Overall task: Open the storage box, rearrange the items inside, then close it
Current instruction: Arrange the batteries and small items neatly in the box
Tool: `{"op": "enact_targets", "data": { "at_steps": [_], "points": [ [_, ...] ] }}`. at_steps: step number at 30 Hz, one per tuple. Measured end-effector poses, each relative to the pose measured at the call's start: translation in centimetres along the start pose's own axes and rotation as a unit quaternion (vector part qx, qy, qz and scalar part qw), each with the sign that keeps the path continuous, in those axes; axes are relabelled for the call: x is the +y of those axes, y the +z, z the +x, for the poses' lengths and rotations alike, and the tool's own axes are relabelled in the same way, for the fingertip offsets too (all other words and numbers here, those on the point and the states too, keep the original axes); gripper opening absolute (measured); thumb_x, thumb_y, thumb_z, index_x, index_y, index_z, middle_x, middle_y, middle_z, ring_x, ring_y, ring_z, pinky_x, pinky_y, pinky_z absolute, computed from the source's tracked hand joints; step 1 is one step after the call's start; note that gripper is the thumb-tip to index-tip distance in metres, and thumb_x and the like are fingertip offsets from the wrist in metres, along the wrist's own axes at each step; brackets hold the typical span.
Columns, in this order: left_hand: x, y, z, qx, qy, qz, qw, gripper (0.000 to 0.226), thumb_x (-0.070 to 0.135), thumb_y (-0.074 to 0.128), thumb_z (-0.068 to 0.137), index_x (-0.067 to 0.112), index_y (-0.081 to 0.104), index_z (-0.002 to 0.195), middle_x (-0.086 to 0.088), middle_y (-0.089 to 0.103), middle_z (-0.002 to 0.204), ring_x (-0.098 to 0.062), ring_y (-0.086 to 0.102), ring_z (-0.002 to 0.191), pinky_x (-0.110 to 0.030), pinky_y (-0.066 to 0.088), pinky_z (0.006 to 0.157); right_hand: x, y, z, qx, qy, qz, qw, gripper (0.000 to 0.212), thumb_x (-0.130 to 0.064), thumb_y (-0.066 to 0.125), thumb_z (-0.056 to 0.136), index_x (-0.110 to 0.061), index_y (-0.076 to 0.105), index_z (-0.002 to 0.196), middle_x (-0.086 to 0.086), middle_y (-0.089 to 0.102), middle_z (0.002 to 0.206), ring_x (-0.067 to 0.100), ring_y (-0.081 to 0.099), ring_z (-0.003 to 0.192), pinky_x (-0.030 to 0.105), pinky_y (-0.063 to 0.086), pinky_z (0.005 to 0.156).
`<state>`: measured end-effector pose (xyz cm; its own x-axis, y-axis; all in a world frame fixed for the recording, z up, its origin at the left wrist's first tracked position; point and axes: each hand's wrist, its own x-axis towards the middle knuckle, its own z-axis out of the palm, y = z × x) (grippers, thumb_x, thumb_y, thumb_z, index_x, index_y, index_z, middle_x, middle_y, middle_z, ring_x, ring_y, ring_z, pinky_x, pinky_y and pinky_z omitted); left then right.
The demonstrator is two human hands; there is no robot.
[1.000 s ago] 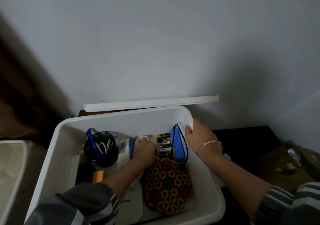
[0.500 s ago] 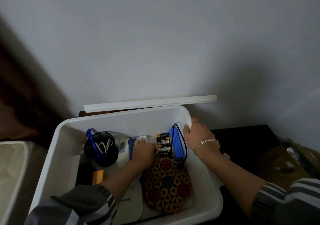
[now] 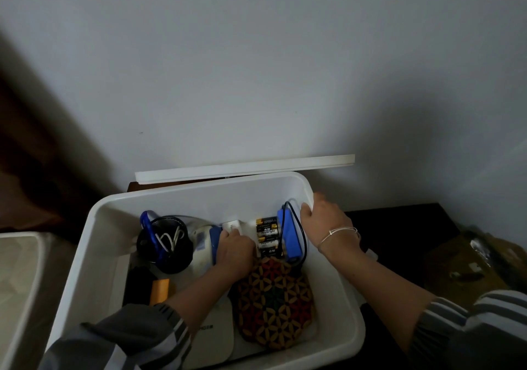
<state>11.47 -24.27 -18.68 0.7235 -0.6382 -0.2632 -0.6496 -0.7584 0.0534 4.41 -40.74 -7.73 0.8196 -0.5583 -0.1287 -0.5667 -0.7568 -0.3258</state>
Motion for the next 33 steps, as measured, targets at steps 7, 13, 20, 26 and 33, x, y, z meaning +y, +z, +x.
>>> {"op": "enact_targets", "data": {
  "at_steps": [7, 13, 20, 26, 33],
  "points": [
    [-0.9, -0.7, 0.1, -0.010, 0.004, -0.042, 0.999, 0.021, 0.023, 0.056, 0.089, 0.019, 0.064, 0.108, -0.007, 0.066, 0.106, -0.025, 0.058, 0.104, -0.033, 0.042, 0.083, -0.1, -0.2, -0.1, -0.006, 0.000, 0.007, 1.000, 0.033, -0.035, 0.034, 0.098, -0.008, 0.046, 0.113, 0.013, 0.063, 0.096, 0.031, 0.061, 0.085, 0.034, 0.045, 0.066],
    [-1.6, -3.3, 0.1, 0.051, -0.028, -0.188, 0.980, 0.018, 0.015, 0.052, 0.092, 0.013, 0.065, 0.104, -0.010, 0.069, 0.107, -0.027, 0.063, 0.100, -0.034, 0.047, 0.078, 0.0, -0.3, -0.2, -0.010, 0.000, 0.009, 1.000, 0.032, -0.034, 0.034, 0.098, -0.008, 0.045, 0.113, 0.013, 0.063, 0.095, 0.030, 0.060, 0.083, 0.032, 0.043, 0.065],
    [-3.3, -7.9, -3.0, 0.114, -0.074, -0.338, 0.931, 0.017, 0.010, 0.046, 0.099, 0.001, 0.057, 0.108, -0.016, 0.066, 0.103, -0.031, 0.062, 0.094, -0.031, 0.044, 0.070, 0.1, -0.4, -0.4, 0.016, -0.009, 0.003, 1.000, 0.035, -0.033, 0.041, 0.096, -0.006, 0.044, 0.118, 0.018, 0.062, 0.103, 0.035, 0.059, 0.090, 0.036, 0.046, 0.070],
    [-5.6, -9.9, -6.6, 0.166, -0.095, -0.409, 0.892, 0.011, 0.012, 0.049, 0.099, 0.015, 0.059, 0.096, 0.008, 0.059, 0.087, -0.003, 0.055, 0.077, -0.009, 0.043, 0.059, -1.3, -1.1, -1.9, 0.173, -0.252, 0.015, 0.952, 0.029, -0.017, 0.069, 0.083, -0.008, 0.064, 0.110, 0.013, 0.061, 0.104, 0.033, 0.055, 0.099, 0.044, 0.046, 0.083],
    [-7.1, -9.2, -9.3, 0.274, -0.130, -0.477, 0.825, 0.015, 0.011, 0.054, 0.097, 0.022, 0.058, 0.088, 0.014, 0.060, 0.081, 0.012, 0.057, 0.076, -0.006, 0.046, 0.063, -6.1, 4.0, 0.1, -0.185, -0.411, -0.181, 0.874, 0.018, -0.020, 0.055, 0.090, -0.018, 0.070, 0.100, 0.001, 0.064, 0.106, 0.019, 0.052, 0.103, 0.028, 0.040, 0.082]
  ]
}}
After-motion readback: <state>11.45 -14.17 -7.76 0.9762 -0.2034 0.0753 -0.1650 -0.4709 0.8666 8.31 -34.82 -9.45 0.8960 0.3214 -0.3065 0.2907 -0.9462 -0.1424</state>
